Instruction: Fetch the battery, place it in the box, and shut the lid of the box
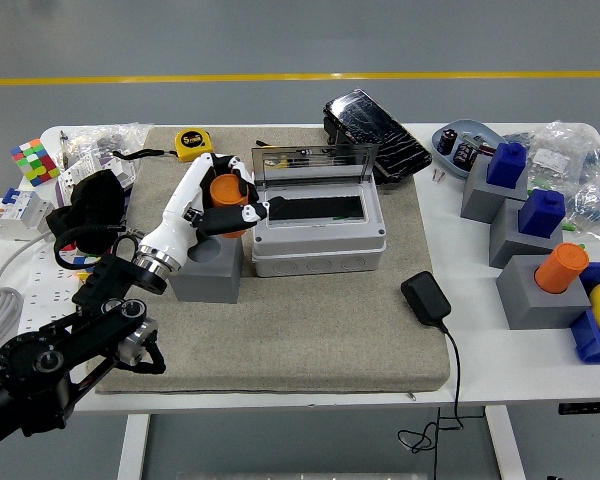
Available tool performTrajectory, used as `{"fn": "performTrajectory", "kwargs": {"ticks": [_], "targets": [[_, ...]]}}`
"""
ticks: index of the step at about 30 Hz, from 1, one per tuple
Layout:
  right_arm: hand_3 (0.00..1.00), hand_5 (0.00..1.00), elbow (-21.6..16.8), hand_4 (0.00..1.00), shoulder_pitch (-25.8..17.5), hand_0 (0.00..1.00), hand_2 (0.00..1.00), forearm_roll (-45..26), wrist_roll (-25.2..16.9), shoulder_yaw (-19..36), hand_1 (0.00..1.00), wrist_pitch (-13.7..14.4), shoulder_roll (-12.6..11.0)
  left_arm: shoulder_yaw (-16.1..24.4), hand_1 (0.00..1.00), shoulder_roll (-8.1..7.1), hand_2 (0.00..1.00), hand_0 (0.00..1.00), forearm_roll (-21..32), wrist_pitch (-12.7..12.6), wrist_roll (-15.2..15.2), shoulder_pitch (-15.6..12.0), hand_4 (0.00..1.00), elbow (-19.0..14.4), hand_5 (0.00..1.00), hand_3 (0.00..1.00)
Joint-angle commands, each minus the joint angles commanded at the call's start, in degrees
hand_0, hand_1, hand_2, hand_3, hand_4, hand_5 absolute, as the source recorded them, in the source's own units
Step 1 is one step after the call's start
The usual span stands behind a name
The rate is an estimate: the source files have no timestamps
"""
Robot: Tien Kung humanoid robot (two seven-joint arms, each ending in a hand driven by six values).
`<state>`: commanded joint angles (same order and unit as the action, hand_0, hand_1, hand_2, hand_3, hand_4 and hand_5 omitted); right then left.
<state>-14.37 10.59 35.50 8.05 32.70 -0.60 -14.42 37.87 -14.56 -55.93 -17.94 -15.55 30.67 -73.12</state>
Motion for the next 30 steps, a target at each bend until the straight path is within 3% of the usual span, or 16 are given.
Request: {"fn": "performTrajectory", "kwargs": {"ticks": [5, 12, 17, 21, 30], "targets": [[0.552, 0.483, -0.12, 0.902, 0.21, 0.666, 0.676, -0.22, -0.01, -0.57, 0.666, 0.07, -0.13, -5.68, 0.021, 2.96, 0.162, 0.048, -12.55, -0.49, 11.36, 7.15, 0.998, 0.69, 0.002, 0.185], [0.553, 0.484, -0.58, 0.902, 0.68, 0.667, 0.675, -0.04, -0.01, -1.05, 0.666, 0.20, -0.36, -13.53, 0.025, 8.84, 0.167, 0.044, -23.66, -0.26, 20.88, 17.11, 0.998, 6.54, 0.002, 0.193], [0.552, 0.484, -0.92, 0.902, 0.77, 0.667, 0.676, 0.16, -0.03, -1.48, 0.666, 0.29, -0.50, -16.80, 0.025, 12.25, 0.174, 0.044, -25.78, -0.01, 23.62, 21.32, 0.998, 13.00, 0.002, 0.204], [0.552, 0.485, -0.93, 0.901, 0.78, 0.667, 0.675, 0.01, -0.03, -2.07, 0.665, 0.29, -0.53, -18.65, 0.046, 14.35, 0.187, 0.076, -26.26, -0.60, 23.64, 23.20, 0.998, 17.22, 0.032, 0.239], [0.551, 0.484, -1.53, 0.901, 0.79, 0.668, 0.674, 0.71, -0.04, -1.98, 0.666, 0.41, -0.52, -20.20, 0.105, 14.56, 0.223, 0.132, -31.94, -1.61, 22.62, 24.61, 0.998, 22.33, 0.068, 0.300]]}}
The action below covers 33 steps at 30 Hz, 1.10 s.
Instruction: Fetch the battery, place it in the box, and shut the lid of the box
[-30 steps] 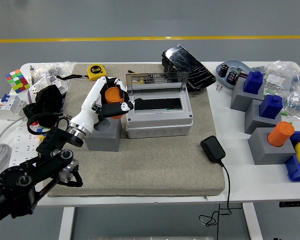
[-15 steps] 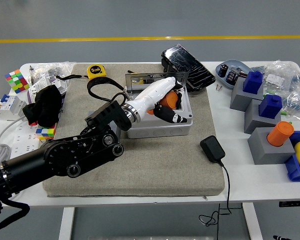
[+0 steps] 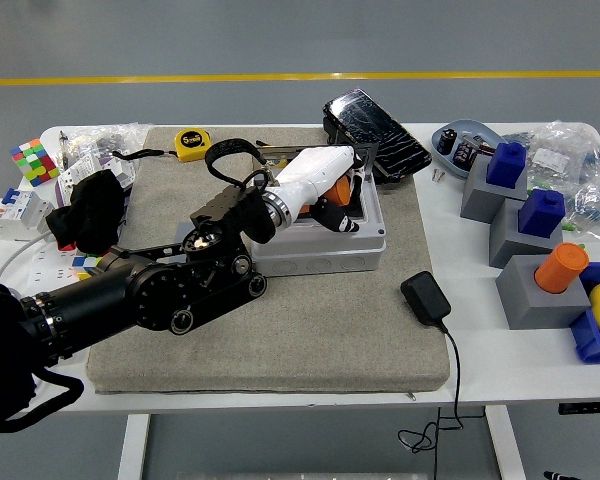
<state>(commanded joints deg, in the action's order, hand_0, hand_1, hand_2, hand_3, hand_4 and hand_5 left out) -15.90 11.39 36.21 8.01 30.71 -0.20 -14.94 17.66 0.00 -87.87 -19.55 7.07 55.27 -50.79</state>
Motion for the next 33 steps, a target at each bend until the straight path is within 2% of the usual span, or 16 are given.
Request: {"fn": "performTrajectory", "kwargs": {"ticks": [1, 2, 7, 8, 13, 14, 19, 24, 25, 26, 28, 31, 32, 33], "targets": [[0.551, 0.484, -0.11, 0.901, 0.00, 0.668, 0.674, 0.13, 0.00, 0.15, 0.666, 0.01, 0.00, -0.18, 0.105, 0.00, 0.223, 0.132, 0.01, 0.10, -0.16, -0.04, 0.998, 0.29, 0.068, 0.300], [0.552, 0.484, -0.18, 0.901, -0.02, 0.666, 0.675, 0.23, -0.01, 0.27, 0.666, 0.02, 0.02, -0.32, 0.303, 0.00, 0.332, 0.229, 0.14, 0.22, -0.31, -0.10, 0.998, 0.47, 0.280, 0.422], [0.552, 0.484, -0.29, 0.901, -0.12, 0.666, 0.675, 0.38, 0.01, 0.39, 0.666, 0.01, 0.12, -0.70, 0.303, 0.00, 0.332, 0.229, 1.36, 0.68, -1.46, -0.78, 0.998, 0.79, 0.280, 0.422], [0.552, 0.484, -0.29, 0.901, -0.13, 0.666, 0.675, 0.40, 0.02, 0.39, 0.666, 0.00, 0.13, -0.68, 0.561, 0.00, 0.517, 0.355, 1.23, 0.67, -1.55, -0.85, 0.998, 0.78, 0.389, 0.683], [0.552, 0.484, -0.44, 0.901, -0.17, 0.666, 0.675, 0.58, 0.01, 0.48, 0.666, 0.04, 0.10, -0.81, 0.561, 0.00, 0.517, 0.355, 0.33, 1.24, -1.70, -1.07, 0.998, 1.08, 0.389, 0.683], [0.552, 0.483, -0.49, 0.901, -0.18, 0.666, 0.676, 0.63, 0.00, 0.51, 0.666, 0.05, 0.09, -0.84, 0.644, 0.00, 0.613, 0.383, 0.19, 1.48, -1.51, -1.13, 0.998, 1.18, 0.433, 0.755], [0.552, 0.483, -0.58, 0.901, -0.32, 0.666, 0.676, 0.78, -0.01, 0.64, 0.666, 0.07, 0.14, -0.37, 0.644, 0.00, 0.613, 0.383, -0.01, 1.48, -1.55, -1.47, 0.998, 0.76, 0.433, 0.755], [0.550, 0.484, -0.53, 0.901, -0.48, 0.666, 0.676, 0.76, 0.01, 0.62, 0.666, 0.04, 0.19, 2.03, 0.623, -0.34, 0.603, 0.366, -0.31, 0.77, -2.45, -2.52, 0.998, -3.50, 0.444, 0.741], [0.550, 0.484, -0.53, 0.901, -0.46, 0.666, 0.676, 0.78, 0.01, 0.75, 0.666, 0.04, 0.19, 2.78, 0.623, -0.72, 0.603, 0.366, -0.72, 0.63, -2.61, -2.85, 0.998, -4.62, 0.444, 0.741], [0.551, 0.484, -0.54, 0.901, -0.46, 0.666, 0.675, 0.82, 0.00, 0.93, 0.666, 0.05, 0.21, 3.69, 0.567, -1.20, 0.544, 0.343, -1.23, 0.66, -2.59, -3.24, 0.998, -6.01, 0.460, 0.676], [0.551, 0.484, -0.56, 0.901, -0.44, 0.666, 0.675, 0.92, 0.02, 1.20, 0.666, 0.04, 0.24, 5.17, 0.567, -2.13, 0.544, 0.343, -2.28, 0.91, -2.18, -3.95, 0.998, -8.56, 0.460, 0.676], [0.551, 0.484, -0.63, 0.901, -0.42, 0.666, 0.675, 1.15, 0.01, 1.69, 0.666, 0.08, 0.26, 8.43, 0.567, -4.61, 0.544, 0.343, -4.82, 1.98, -0.29, -5.82, 0.998, -13.78, 0.460, 0.676], [0.551, 0.483, -0.63, 0.901, -0.42, 0.666, 0.676, 1.19, 0.01, 1.80, 0.666, 0.08, 0.27, 9.25, 0.551, -5.38, 0.517, 0.321, -5.29, 2.28, 0.28, -6.37, 0.998, -15.23, 0.466, 0.647], [0.551, 0.483, -0.66, 0.901, -0.42, 0.666, 0.676, 1.31, 0.01, 2.00, 0.666, 0.09, 0.26, 10.58, 0.551, -6.74, 0.517, 0.321, -6.09, 3.18, 1.47, -7.41, 0.998, -16.97, 0.466, 0.647]]}}
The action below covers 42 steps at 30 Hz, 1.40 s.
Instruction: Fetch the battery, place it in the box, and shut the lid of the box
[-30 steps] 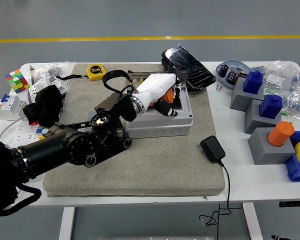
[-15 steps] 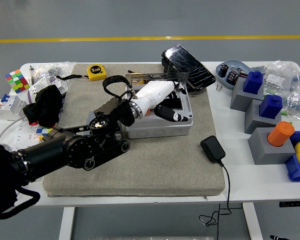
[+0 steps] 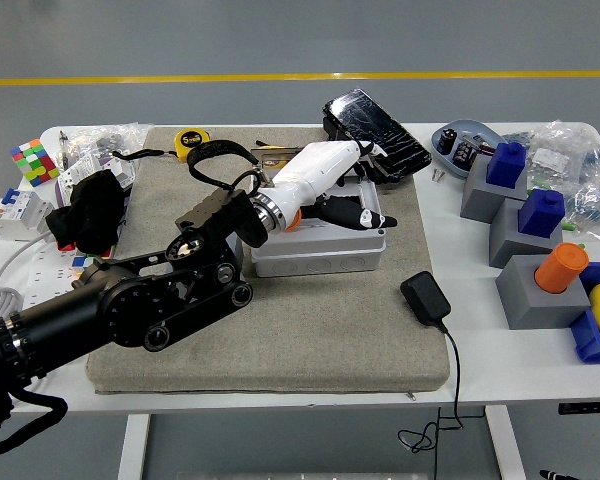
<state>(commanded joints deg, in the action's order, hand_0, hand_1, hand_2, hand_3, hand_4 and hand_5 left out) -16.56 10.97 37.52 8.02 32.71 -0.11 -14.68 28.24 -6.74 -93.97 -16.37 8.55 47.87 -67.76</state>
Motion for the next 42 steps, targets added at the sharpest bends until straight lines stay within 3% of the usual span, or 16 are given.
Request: {"fn": "performTrajectory", "kwargs": {"ticks": [4, 5, 10, 11, 15, 18, 24, 29, 39, 42], "targets": [[0.551, 0.483, -0.06, 0.901, -0.19, 0.666, 0.676, 0.32, -0.01, 0.65, 0.666, 0.01, -0.08, 3.82, 0.551, -5.17, 0.517, 0.321, -1.91, 2.85, 3.83, -3.61, 0.998, -5.80, 0.466, 0.647], [0.551, 0.483, -0.04, 0.900, -0.29, 0.668, 0.676, 0.38, 0.00, 0.82, 0.666, 0.00, -0.09, 4.61, 0.612, -6.77, 0.576, 0.363, -2.07, 3.50, 4.63, -4.62, 0.998, -7.06, 0.523, 0.668], [0.551, 0.483, 0.06, 0.900, -0.75, 0.668, 0.676, 0.41, -0.06, 1.94, 0.666, 0.01, -0.15, 6.62, 0.612, -12.40, 0.576, 0.363, -1.57, 4.29, 5.47, -7.84, 0.998, -10.43, 0.523, 0.668], [0.551, 0.484, 0.05, 0.900, -0.81, 0.666, 0.676, 0.49, -0.07, 2.16, 0.666, 0.01, -0.17, 6.89, 0.649, -13.26, 0.593, 0.391, -1.38, 4.37, 5.59, -8.51, 0.998, -11.04, 0.541, 0.671], [0.551, 0.484, 0.00, 0.900, -0.86, 0.666, 0.676, 0.74, -0.06, 2.40, 0.666, -0.01, -0.22, 6.81, 0.649, -15.16, 0.593, 0.391, -0.81, 4.71, 6.16, -10.39, 0.998, -12.49, 0.541, 0.671], [0.550, 0.484, -0.02, 0.900, -0.84, 0.666, 0.675, 0.82, -0.06, 2.60, 0.666, 0.00, -0.17, 5.74, 0.650, -15.63, 0.595, 0.385, 0.18, 5.01, 6.44, -11.04, 0.998, -12.29, 0.545, 0.673], [0.550, 0.483, -0.10, 0.900, -0.75, 0.666, 0.675, 0.91, -0.02, 2.67, 0.666, -0.03, -0.14, 3.82, 0.644, -14.83, 0.588, 0.384, 1.66, 5.27, 6.58, -10.91, 0.998, -11.27, 0.547, 0.673], [0.550, 0.484, -0.04, 0.900, -0.79, 0.666, 0.675, 0.90, 0.00, 2.44, 0.666, -0.03, -0.09, 3.50, 0.635, -12.60, 0.582, 0.390, 3.19, 4.75, 5.86, -10.12, 0.998, -10.95, 0.549, 0.672], [0.550, 0.485, -0.08, 0.900, -0.62, 0.666, 0.673, 0.45, -0.01, 1.20, 0.666, 0.03, -0.02, -1.35, 0.631, -3.94, 0.585, 0.391, 8.51, 4.05, 3.92, -5.52, 0.998, -5.23, 0.550, 0.672], [0.549, 0.484, -0.07, 0.899, -0.53, 0.666, 0.675, 0.28, -0.01, 0.94, 0.666, 0.04, -0.03, -2.60, 0.628, -2.34, 0.588, 0.393, 9.74, 3.75, 3.30, -4.18, 0.998, -3.88, 0.547, 0.670]]}}
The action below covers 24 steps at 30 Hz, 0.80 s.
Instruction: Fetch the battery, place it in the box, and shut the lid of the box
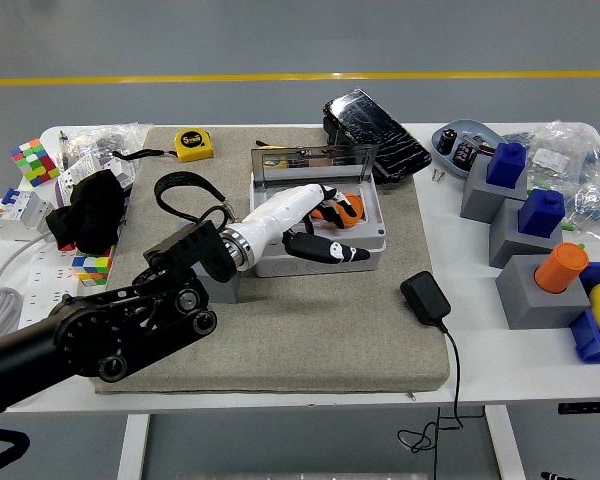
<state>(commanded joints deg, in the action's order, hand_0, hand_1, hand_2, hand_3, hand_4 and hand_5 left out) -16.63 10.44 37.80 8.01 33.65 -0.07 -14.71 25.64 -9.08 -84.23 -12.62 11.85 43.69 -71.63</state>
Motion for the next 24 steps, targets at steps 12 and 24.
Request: {"fn": "performTrajectory", "kwargs": {"ticks": [12, 24], "targets": [[0.549, 0.486, -0.06, 0.899, 0.40, 0.666, 0.674, -0.30, -0.03, -1.09, 0.665, 0.05, -0.03, -2.07, 0.648, 6.30, 0.601, 0.422, 6.37, -2.08, -4.96, 4.73, 0.998, 7.99, 0.540, 0.669], [0.549, 0.489, -0.03, 0.900, 0.26, 0.666, 0.674, -0.63, -0.10, -0.86, 0.665, 0.11, -0.07, 8.66, 0.753, 3.21, 0.718, 0.615, 1.00, -4.57, -6.84, 5.12, 0.998, 2.61, 0.536, 0.730]]}}
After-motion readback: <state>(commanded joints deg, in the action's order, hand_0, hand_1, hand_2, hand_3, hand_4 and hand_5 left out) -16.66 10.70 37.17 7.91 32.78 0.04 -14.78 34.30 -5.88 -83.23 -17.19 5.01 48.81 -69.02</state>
